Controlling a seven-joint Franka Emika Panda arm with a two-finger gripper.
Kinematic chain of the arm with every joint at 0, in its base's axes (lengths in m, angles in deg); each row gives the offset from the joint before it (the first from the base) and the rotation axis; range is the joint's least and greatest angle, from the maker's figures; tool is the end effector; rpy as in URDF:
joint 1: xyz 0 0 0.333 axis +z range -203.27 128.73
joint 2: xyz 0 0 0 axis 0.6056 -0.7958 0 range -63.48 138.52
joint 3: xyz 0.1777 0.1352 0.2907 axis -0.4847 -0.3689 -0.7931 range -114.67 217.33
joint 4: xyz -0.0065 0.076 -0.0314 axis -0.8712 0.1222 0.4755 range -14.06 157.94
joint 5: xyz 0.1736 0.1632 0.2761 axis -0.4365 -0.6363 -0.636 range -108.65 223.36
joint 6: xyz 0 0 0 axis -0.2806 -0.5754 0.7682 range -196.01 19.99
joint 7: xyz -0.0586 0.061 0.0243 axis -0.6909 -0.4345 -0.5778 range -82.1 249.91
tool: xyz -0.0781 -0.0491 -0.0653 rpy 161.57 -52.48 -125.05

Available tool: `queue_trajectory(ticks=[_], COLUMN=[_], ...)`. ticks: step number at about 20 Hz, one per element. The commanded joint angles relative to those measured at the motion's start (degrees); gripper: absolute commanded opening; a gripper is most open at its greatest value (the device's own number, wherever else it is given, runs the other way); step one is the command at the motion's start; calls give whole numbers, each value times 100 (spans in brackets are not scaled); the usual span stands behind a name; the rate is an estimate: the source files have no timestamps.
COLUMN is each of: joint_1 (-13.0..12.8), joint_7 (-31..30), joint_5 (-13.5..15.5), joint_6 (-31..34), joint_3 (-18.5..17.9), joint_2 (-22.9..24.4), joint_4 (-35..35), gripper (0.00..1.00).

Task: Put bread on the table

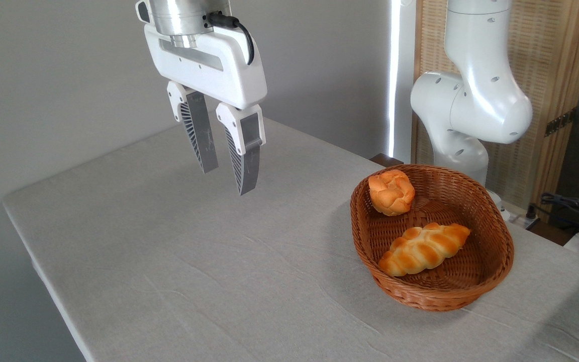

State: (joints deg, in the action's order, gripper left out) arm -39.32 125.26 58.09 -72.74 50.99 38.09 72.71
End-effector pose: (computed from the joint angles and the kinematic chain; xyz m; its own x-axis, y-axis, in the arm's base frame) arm 0.5251 -0.0171 0.6710 0.7303 -0.6825 0.0286 -0.6826 -0.7308 -0.0078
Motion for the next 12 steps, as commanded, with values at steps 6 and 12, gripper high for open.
queue_trajectory(ticks=[6, 12], joint_1=[-86, -86], joint_7=[-66, -48], joint_5=[5, 6], joint_6=[-20, -29], joint_3=[-89, -89], joint_2=[66, 92], joint_4=[11, 19], gripper=[100, 100])
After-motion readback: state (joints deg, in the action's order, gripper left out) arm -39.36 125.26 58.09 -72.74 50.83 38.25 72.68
